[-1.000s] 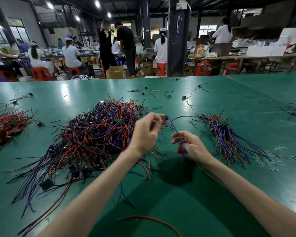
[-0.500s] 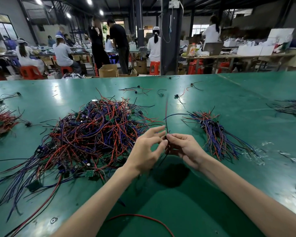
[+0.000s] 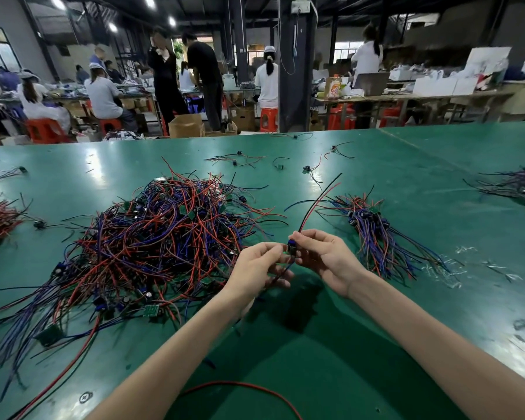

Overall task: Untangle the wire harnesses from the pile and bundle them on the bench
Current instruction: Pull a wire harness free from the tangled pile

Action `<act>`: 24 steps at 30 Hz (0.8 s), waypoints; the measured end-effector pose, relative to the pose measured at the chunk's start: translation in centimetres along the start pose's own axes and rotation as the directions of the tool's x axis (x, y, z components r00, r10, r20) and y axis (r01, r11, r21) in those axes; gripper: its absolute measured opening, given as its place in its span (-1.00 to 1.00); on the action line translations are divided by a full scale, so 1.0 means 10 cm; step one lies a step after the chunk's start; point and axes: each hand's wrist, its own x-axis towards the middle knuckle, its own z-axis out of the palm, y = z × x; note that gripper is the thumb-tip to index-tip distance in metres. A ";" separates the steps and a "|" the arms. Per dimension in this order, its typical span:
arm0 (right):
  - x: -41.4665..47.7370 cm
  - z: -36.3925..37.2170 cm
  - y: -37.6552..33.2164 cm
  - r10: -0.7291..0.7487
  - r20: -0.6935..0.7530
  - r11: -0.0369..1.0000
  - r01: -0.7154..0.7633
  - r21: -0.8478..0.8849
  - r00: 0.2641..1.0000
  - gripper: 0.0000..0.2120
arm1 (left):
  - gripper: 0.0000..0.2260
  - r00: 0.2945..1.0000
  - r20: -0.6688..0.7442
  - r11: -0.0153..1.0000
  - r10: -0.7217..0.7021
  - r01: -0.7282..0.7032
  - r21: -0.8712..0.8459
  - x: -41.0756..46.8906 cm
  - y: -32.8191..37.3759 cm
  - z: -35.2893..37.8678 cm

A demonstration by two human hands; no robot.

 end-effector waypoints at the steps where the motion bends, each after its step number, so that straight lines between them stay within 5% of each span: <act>1: 0.00 0.00 0.00 -0.006 -0.010 1.000 0.006 -0.010 1.000 -0.92 | -0.90 1.000 0.017 1.000 -0.003 0.003 0.019 0.00 0.00 0.01; 16: 0.01 -0.01 0.04 -0.011 -0.043 0.994 0.006 -0.106 0.999 -0.88 | -0.86 0.988 0.100 0.993 -0.116 0.114 0.031 0.00 0.01 -0.01; 24: -0.01 0.03 0.05 -0.045 -0.093 0.996 0.037 -0.087 0.995 -0.86 | -0.86 0.998 -0.016 0.998 -0.068 0.068 0.004 0.06 -0.02 -0.02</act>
